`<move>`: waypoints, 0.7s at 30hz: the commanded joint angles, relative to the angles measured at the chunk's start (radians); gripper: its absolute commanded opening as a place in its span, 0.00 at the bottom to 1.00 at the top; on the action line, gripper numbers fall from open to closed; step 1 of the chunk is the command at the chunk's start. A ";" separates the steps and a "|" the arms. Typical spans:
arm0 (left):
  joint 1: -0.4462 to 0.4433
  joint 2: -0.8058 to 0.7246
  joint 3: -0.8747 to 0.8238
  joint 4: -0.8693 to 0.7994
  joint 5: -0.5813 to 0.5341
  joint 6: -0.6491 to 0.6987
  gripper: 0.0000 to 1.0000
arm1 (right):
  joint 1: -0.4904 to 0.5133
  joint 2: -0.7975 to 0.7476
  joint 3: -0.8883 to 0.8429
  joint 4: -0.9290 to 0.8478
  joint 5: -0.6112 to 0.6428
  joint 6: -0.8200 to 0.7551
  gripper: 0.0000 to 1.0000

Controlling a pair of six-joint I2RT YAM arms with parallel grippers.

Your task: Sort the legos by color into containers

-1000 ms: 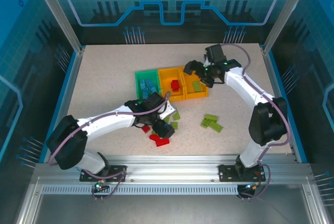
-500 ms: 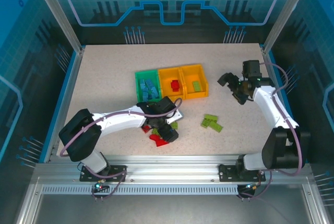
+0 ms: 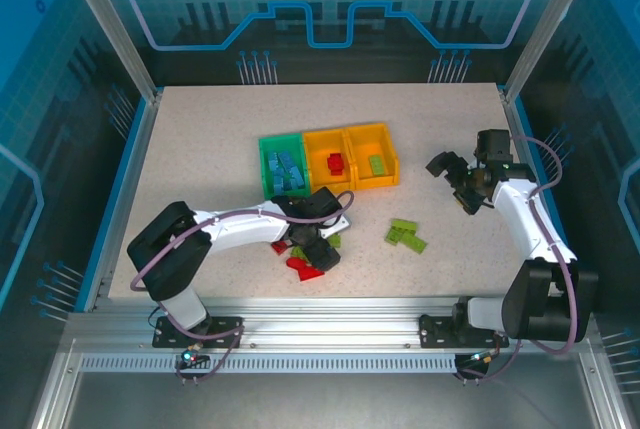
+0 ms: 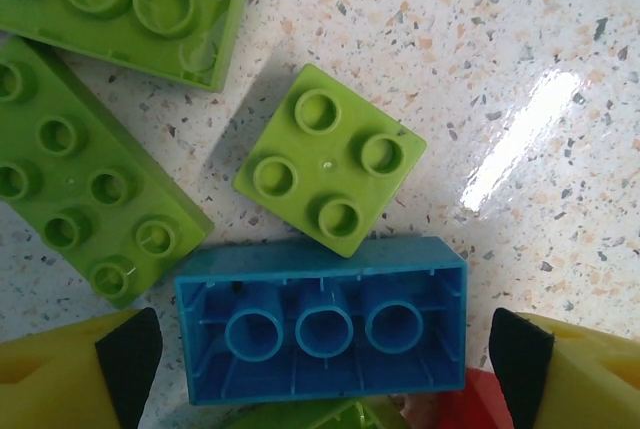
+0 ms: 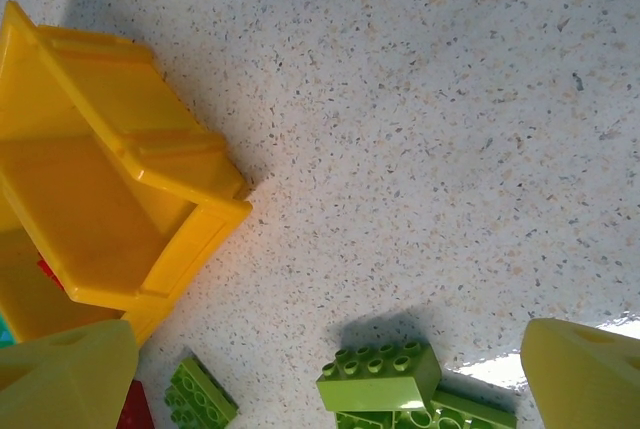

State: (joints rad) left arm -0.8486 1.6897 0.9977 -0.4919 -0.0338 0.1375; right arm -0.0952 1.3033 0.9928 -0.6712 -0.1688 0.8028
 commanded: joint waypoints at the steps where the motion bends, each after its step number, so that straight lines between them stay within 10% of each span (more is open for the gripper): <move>1: -0.007 0.019 0.023 -0.011 -0.019 0.011 0.87 | -0.015 -0.014 0.003 0.002 -0.026 -0.014 1.00; 21: -0.024 0.036 0.038 -0.016 -0.035 0.005 0.63 | -0.036 -0.024 -0.013 0.010 -0.044 -0.013 1.00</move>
State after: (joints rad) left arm -0.8654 1.7214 1.0096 -0.4919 -0.0578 0.1368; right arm -0.1143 1.2995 0.9928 -0.6643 -0.1936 0.8028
